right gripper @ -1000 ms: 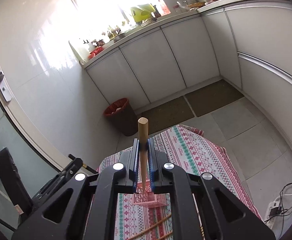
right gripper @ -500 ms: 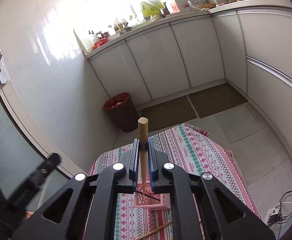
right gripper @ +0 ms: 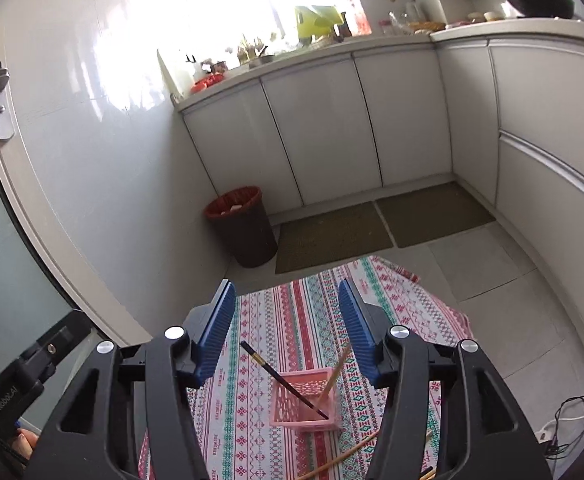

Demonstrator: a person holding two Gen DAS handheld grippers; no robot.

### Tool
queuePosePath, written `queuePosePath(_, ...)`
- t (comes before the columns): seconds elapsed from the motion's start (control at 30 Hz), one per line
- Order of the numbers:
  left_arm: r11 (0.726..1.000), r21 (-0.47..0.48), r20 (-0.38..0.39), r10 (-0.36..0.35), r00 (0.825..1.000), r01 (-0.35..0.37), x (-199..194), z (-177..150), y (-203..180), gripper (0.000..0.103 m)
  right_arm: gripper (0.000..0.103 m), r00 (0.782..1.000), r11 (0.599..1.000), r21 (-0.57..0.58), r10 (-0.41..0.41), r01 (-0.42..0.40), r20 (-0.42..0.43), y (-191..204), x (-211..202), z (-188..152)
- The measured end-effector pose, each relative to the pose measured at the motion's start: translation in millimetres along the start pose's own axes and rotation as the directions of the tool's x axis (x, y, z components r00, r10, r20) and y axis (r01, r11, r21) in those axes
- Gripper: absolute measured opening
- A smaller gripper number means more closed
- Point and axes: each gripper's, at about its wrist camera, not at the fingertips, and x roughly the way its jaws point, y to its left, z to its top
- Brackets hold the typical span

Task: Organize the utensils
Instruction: 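Grasp a bamboo chopstick from the pile with the left tool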

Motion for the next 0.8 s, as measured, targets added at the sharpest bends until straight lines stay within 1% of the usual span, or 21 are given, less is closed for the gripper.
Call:
queuePosePath(0.03,1.000,0.004,-0.002,-0.003,1.000,0.003,-2,0,-2,0.053,0.059,1.000,1.000,0.002,-0.006,0.006,0.002,-1,-3,1)
queuePosePath(0.13,1.000,0.022,-0.002,-0.012,1.000,0.012,-6,-1,-9,0.056,0.072,0.999,0.999,0.003,-0.040,0.040,0.026,-4,-14,1)
queuePosePath(0.2,0.999,0.037,-0.003,-0.018,1.000,0.018,-8,-2,-13,0.058,0.083,0.996,0.997,0.010,-0.072,0.072,0.053,-8,-24,2)
queuePosePath(0.23,0.999,0.042,-0.007,-0.020,1.000,0.020,-8,-2,-15,0.059,0.086,0.994,0.996,0.015,-0.092,0.091,0.064,-11,-30,2)
queuePosePath(0.3,0.998,0.057,-0.020,-0.023,1.000,0.025,-8,-4,-19,0.063,0.095,0.991,0.994,0.029,-0.111,0.110,0.069,-18,-38,2)
queuePosePath(0.33,0.998,0.062,-0.025,-0.023,0.999,0.025,-8,-5,-21,0.064,0.096,0.991,0.992,0.035,-0.120,0.118,0.064,-23,-42,2)
queuePosePath(0.4,0.998,0.066,-0.031,-0.022,0.999,0.024,-7,-7,-23,0.074,0.096,0.990,0.990,0.032,-0.137,0.136,0.040,-30,-45,2)
queuePosePath(0.43,0.997,0.067,-0.035,-0.023,0.999,0.026,-8,-10,-24,0.077,0.096,0.988,0.988,0.027,-0.152,0.151,0.022,-36,-47,0)
queuePosePath(0.47,0.997,0.069,-0.046,-0.026,0.999,0.029,-7,-12,-26,0.084,0.096,0.986,0.986,0.026,-0.165,0.164,0.012,-41,-48,-2)
queuePosePath(0.5,0.996,0.077,-0.069,-0.032,0.997,0.038,-5,-14,-28,0.090,0.096,0.982,0.982,0.031,-0.187,0.187,-0.001,-48,-52,-8)
queuePosePath(0.53,0.995,0.090,-0.096,-0.038,0.995,0.047,-2,-17,-31,0.091,0.096,0.979,0.978,0.034,-0.204,0.205,-0.017,-56,-53,-13)
queuePosePath(0.57,0.992,0.108,-0.129,-0.043,0.991,0.057,1,-21,-35,0.092,0.096,0.977,0.977,0.031,-0.212,0.213,-0.033,-62,-54,-18)
queuePosePath(0.63,0.987,0.141,-0.179,-0.046,0.983,0.072,8,-29,-43,0.093,0.096,0.967,0.971,0.020,-0.233,0.237,-0.103,-82,-53,-35)
queuePosePath(0.67,0.983,0.158,-0.220,-0.055,0.974,0.092,13,-36,-48,0.094,0.096,0.960,0.968,0.020,-0.244,0.249,-0.135,-91,-52,-42)
queuePosePath(0.7,0.979,0.173,-0.258,-0.063,0.964,0.110,18,-43,-52,0.094,0.096,0.952,0.965,0.027,-0.253,0.262,-0.174,-101,-51,-50)
queuePosePath(0.73,0.970,0.201,-0.321,-0.066,0.945,0.136,26,-53,-61,0.095,0.096,0.944,0.962,0.045,-0.253,0.268,-0.212,-113,-50,-57)
queuePosePath(0.8,0.957,0.239,-0.389,-0.058,0.919,0.162,36,-69,-72,0.095,0.096,0.925,0.955,0.128,-0.218,0.268,-0.311,-143,-50,-73)
